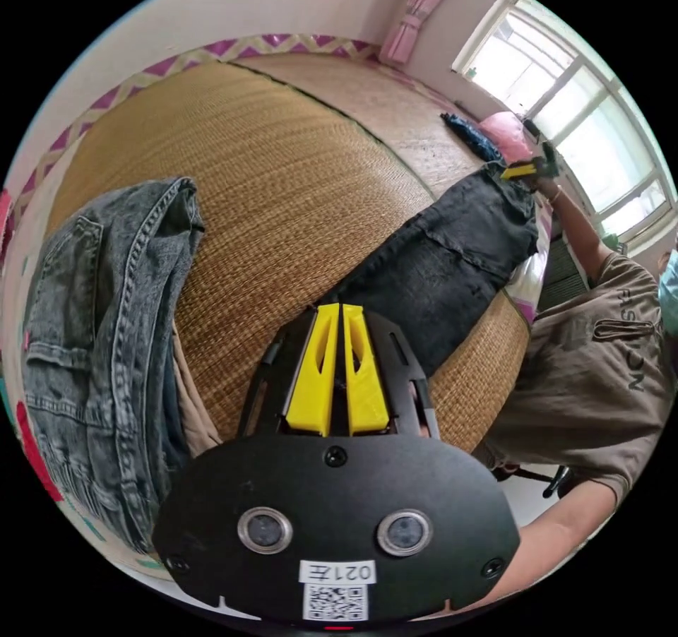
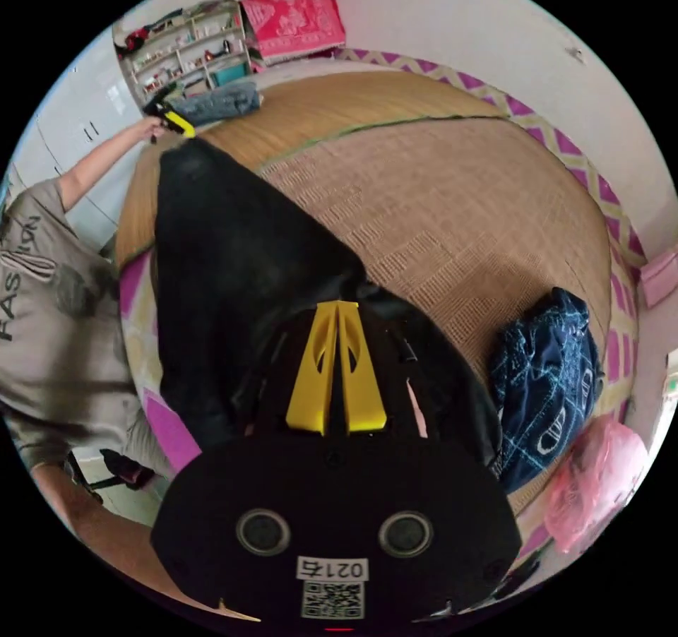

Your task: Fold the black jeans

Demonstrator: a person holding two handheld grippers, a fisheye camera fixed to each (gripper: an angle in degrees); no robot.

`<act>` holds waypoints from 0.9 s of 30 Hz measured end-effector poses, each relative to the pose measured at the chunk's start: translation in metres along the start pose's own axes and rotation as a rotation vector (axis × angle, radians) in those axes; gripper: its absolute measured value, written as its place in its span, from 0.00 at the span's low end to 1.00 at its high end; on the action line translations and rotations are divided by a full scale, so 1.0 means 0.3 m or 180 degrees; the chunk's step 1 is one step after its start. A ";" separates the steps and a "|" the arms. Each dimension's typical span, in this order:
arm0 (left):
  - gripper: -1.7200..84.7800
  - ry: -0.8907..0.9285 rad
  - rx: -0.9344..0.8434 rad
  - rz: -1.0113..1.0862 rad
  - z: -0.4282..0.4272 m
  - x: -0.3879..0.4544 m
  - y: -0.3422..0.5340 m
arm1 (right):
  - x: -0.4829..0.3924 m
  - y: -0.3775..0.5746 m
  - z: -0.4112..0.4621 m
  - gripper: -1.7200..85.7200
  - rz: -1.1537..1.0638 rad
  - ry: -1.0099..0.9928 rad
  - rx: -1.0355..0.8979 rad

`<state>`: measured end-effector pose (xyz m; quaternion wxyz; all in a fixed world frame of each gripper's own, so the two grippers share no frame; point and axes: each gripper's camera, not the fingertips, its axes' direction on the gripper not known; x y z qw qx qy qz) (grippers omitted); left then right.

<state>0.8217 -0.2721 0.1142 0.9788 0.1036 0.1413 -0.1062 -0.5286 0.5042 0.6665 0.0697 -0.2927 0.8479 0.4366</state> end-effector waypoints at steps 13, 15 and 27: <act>0.01 -0.0610 0.0195 0.0678 0.040 0.452 0.086 | -0.088 0.341 0.146 0.01 0.1207 0.0815 0.0000; 0.01 -0.0786 -0.0230 0.0484 0.150 0.382 0.098 | -0.064 0.494 0.194 0.01 0.1624 0.0858 0.0063; 0.10 0.0551 0.1962 -0.2067 -0.198 0.102 0.994 | -0.576 1.026 0.004 0.01 0.2039 0.0269 0.1875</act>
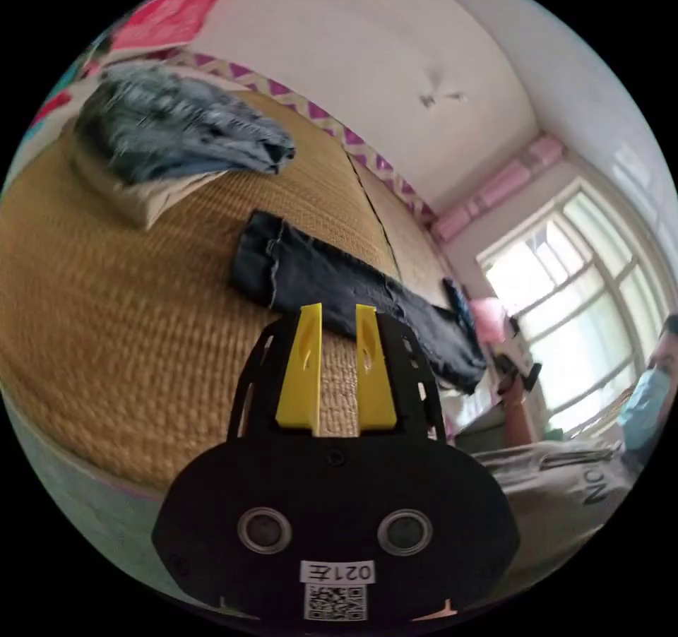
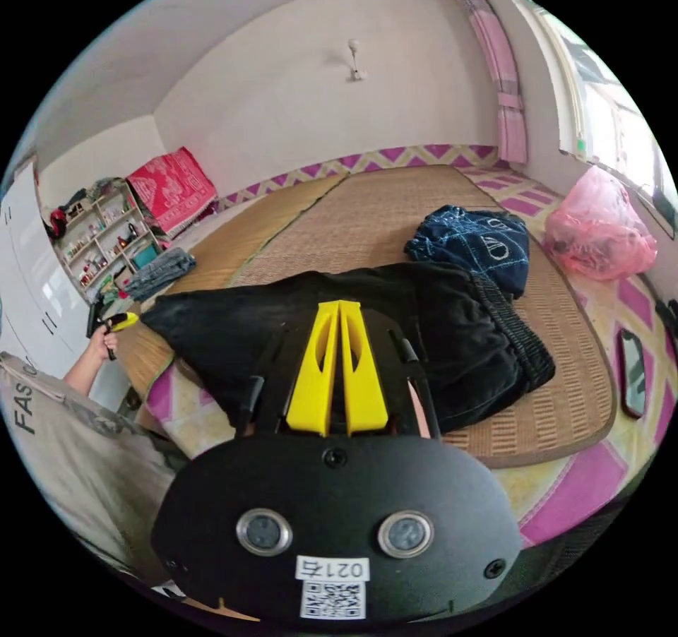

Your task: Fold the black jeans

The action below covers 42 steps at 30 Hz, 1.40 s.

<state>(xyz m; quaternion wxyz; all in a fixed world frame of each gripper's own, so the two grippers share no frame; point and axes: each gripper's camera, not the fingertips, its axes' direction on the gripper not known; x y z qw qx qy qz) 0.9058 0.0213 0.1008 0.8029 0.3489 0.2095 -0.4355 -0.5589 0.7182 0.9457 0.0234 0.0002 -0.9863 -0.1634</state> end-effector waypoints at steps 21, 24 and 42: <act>0.04 0.0116 0.0640 -0.1952 0.046 -0.100 -0.054 | 0.054 0.669 0.014 0.01 0.0720 -0.1454 0.0626; 0.02 0.0220 0.0805 -0.1835 0.005 0.002 -0.071 | 0.117 0.729 0.017 0.01 0.0838 -0.1522 0.0659; 0.01 -0.0467 -0.1099 0.1653 1.097 1.562 0.111 | 0.412 1.053 -0.025 0.01 0.1327 -0.1530 0.0867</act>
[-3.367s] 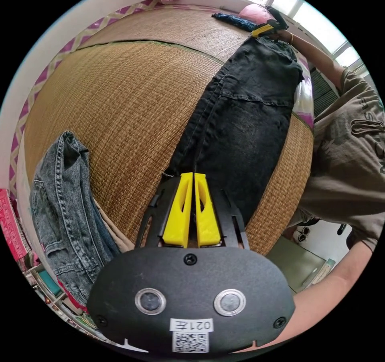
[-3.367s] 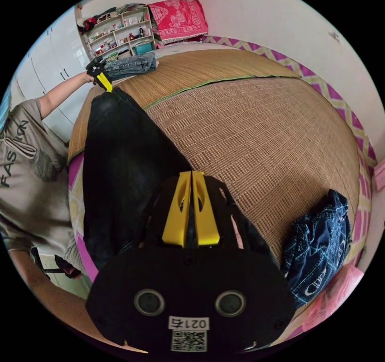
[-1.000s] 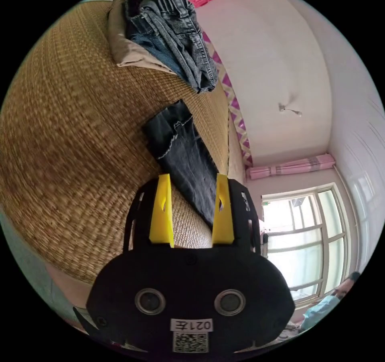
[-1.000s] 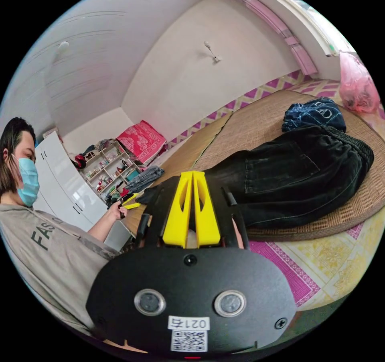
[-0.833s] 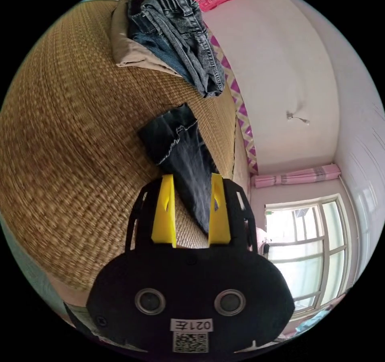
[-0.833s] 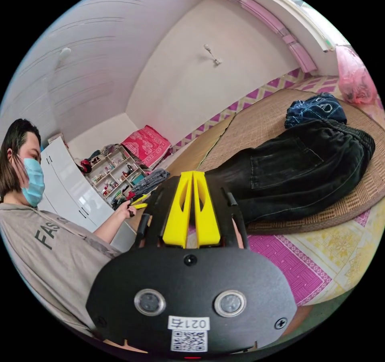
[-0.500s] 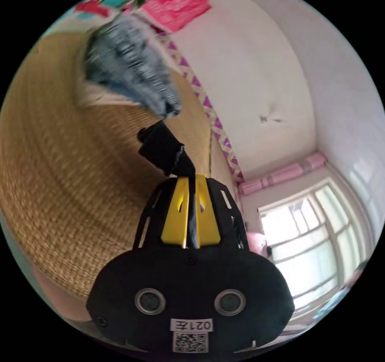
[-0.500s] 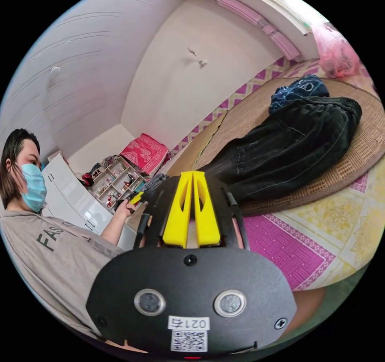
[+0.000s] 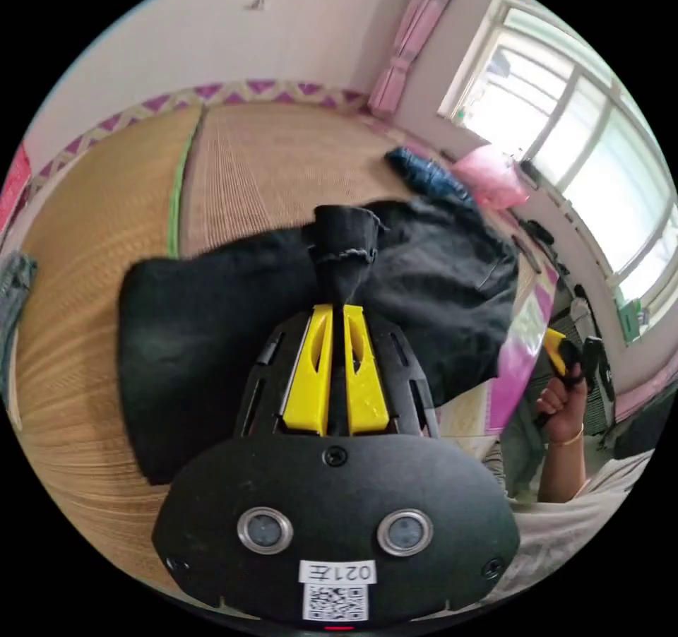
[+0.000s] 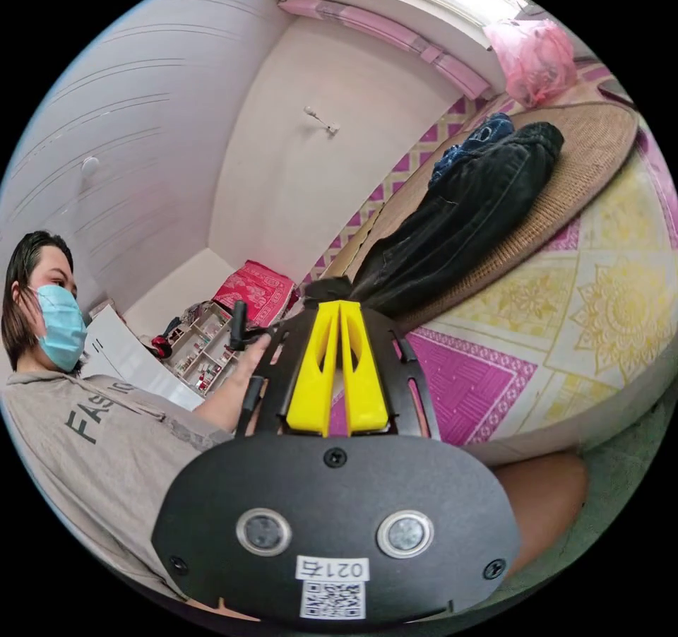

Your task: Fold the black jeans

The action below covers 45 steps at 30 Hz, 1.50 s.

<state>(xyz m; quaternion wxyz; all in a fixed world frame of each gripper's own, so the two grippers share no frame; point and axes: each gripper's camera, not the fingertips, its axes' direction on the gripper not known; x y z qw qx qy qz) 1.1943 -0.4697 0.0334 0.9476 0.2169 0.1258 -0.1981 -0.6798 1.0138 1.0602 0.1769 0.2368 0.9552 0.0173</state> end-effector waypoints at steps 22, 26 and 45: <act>0.07 0.1247 0.0518 0.0350 -0.104 0.036 -0.129 | -0.089 -0.088 -0.085 0.01 0.0047 -0.0016 0.0045; 0.06 0.0753 0.0250 0.0469 -0.073 0.002 -0.164 | -0.145 -0.135 -0.075 0.01 0.0015 0.0025 0.0018; 0.01 0.1351 0.0597 -0.1026 -0.218 -0.644 0.128 | -0.085 -0.768 -0.121 0.17 0.1371 0.0859 0.0476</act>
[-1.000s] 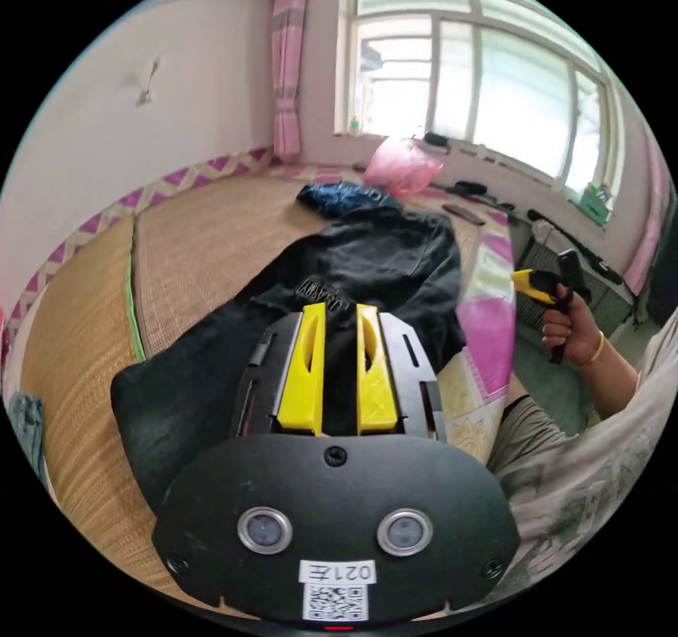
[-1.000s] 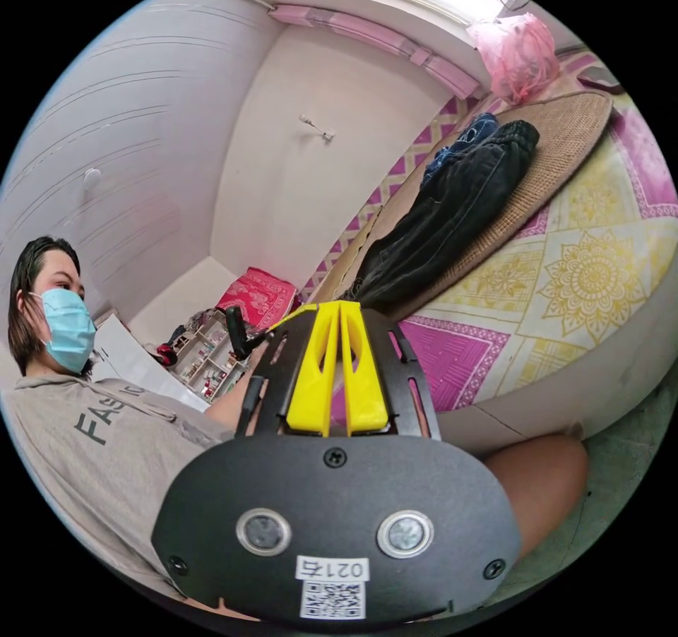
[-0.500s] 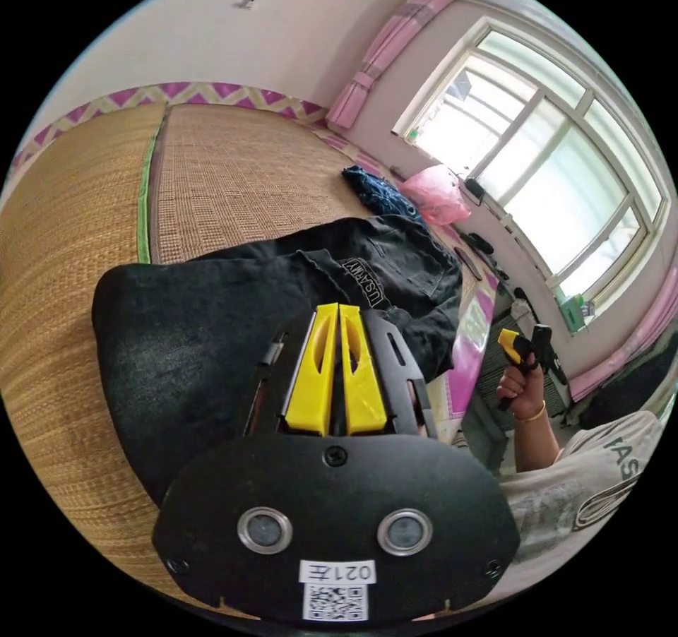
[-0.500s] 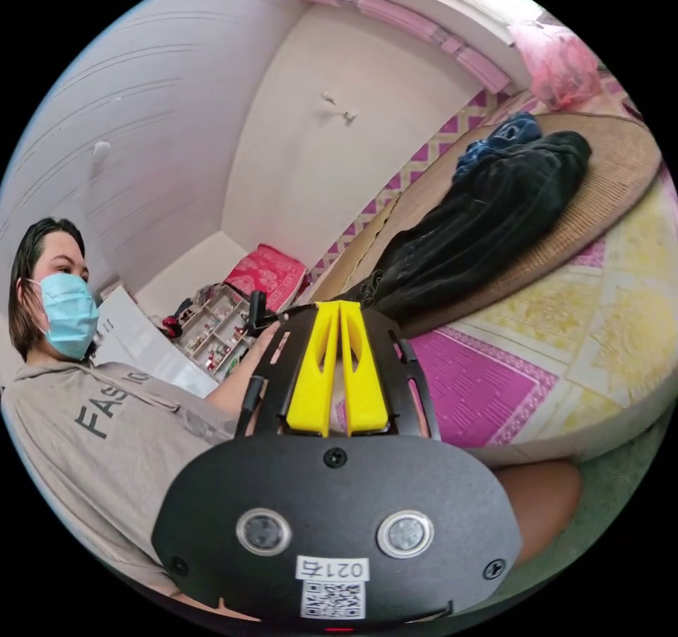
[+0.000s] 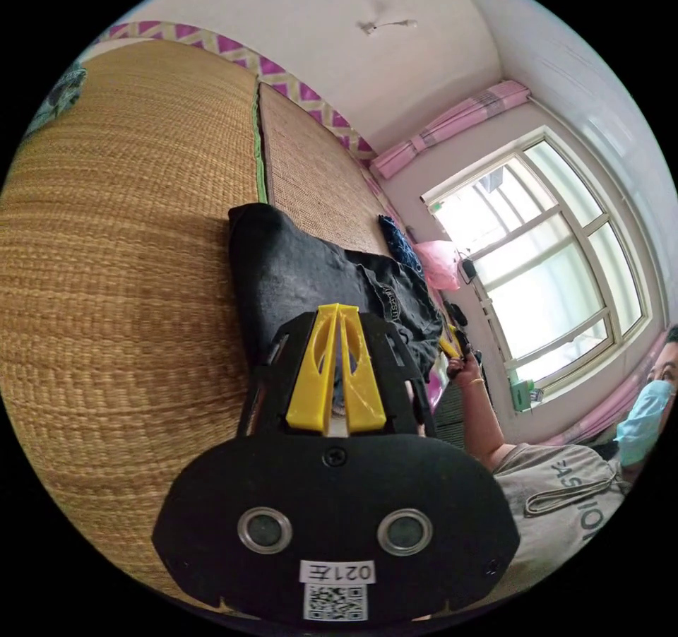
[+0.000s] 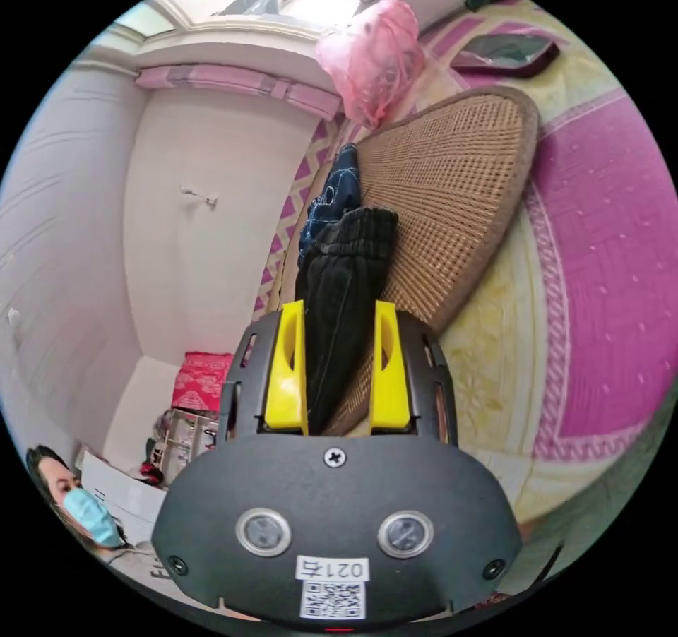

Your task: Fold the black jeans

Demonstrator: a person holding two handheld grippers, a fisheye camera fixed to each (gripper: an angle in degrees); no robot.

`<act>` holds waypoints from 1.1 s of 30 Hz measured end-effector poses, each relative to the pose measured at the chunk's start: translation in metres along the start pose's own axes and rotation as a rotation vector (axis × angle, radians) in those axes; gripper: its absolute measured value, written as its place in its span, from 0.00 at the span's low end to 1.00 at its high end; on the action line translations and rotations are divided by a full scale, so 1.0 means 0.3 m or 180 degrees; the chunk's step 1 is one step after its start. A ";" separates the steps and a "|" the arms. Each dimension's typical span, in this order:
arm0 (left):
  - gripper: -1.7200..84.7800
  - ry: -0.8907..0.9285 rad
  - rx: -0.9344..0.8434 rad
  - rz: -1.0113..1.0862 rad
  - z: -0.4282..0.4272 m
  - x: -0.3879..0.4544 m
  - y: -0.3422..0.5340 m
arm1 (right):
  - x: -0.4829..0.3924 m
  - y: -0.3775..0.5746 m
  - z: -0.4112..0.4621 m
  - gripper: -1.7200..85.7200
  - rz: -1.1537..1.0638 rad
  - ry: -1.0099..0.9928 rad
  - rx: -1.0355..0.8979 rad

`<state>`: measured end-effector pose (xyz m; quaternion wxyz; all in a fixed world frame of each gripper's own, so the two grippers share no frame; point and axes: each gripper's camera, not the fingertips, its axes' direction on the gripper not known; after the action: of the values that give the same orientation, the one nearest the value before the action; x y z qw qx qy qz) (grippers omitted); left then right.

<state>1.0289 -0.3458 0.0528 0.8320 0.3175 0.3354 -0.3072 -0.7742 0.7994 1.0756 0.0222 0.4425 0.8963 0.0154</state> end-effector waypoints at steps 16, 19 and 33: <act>0.01 0.0120 -0.0042 0.0193 -0.133 -0.116 0.156 | -1.211 0.099 0.232 0.08 -0.1828 0.0654 -0.0274; 0.01 0.0215 0.0007 0.0155 -0.157 -0.156 0.188 | -1.649 0.416 0.387 0.08 -0.3134 0.1036 -0.0453; 0.01 0.0281 0.0317 -0.0046 -0.350 -0.315 0.326 | -1.999 1.782 1.076 0.07 -0.6400 0.2329 -0.1103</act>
<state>1.0063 -0.1810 0.0953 0.7973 0.3694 0.3584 -0.3152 0.0311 0.6509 0.7942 -0.1819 -0.5354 0.7867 0.2477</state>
